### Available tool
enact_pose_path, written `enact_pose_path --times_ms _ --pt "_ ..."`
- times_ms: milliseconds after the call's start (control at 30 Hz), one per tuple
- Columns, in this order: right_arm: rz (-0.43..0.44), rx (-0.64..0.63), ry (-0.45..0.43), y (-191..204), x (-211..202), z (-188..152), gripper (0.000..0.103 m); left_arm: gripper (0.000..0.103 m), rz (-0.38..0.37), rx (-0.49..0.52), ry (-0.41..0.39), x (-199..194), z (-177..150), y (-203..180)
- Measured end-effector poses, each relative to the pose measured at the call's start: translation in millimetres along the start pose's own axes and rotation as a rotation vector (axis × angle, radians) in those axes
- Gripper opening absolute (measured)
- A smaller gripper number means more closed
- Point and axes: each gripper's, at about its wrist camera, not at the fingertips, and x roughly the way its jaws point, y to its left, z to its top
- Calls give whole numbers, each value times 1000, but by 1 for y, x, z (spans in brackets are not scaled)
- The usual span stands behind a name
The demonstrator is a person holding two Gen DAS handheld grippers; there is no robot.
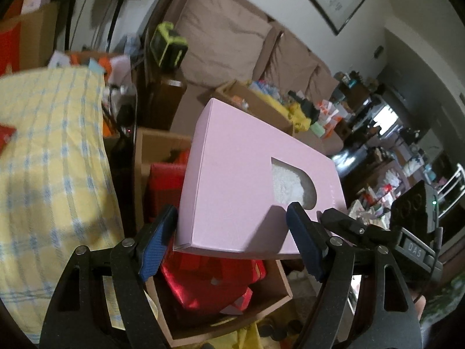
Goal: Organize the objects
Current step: 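Lower the pink box into the cardboard box with both grippers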
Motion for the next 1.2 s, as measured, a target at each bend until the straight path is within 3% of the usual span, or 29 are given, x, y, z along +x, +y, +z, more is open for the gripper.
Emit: enact_pose_path --times_ms 167,300,767,900,1033,1200 --pt "-54 29 68 -17 18 -5 67 74 -7 -55 81 26 -13 19" --pt "-161 -11 101 -24 32 -10 63 72 60 -31 154 49 -34 22" --pt "-266 -20 239 -53 54 -20 70 72 100 35 241 65 -62 13" --pt "-270 -3 200 -56 46 -16 70 72 94 36 253 57 -66 13" --pt "-261 1 168 -55 38 -12 70 72 14 -39 266 44 -71 19" --pt "-273 -14 148 -51 35 -11 69 72 18 -27 238 21 -68 20"
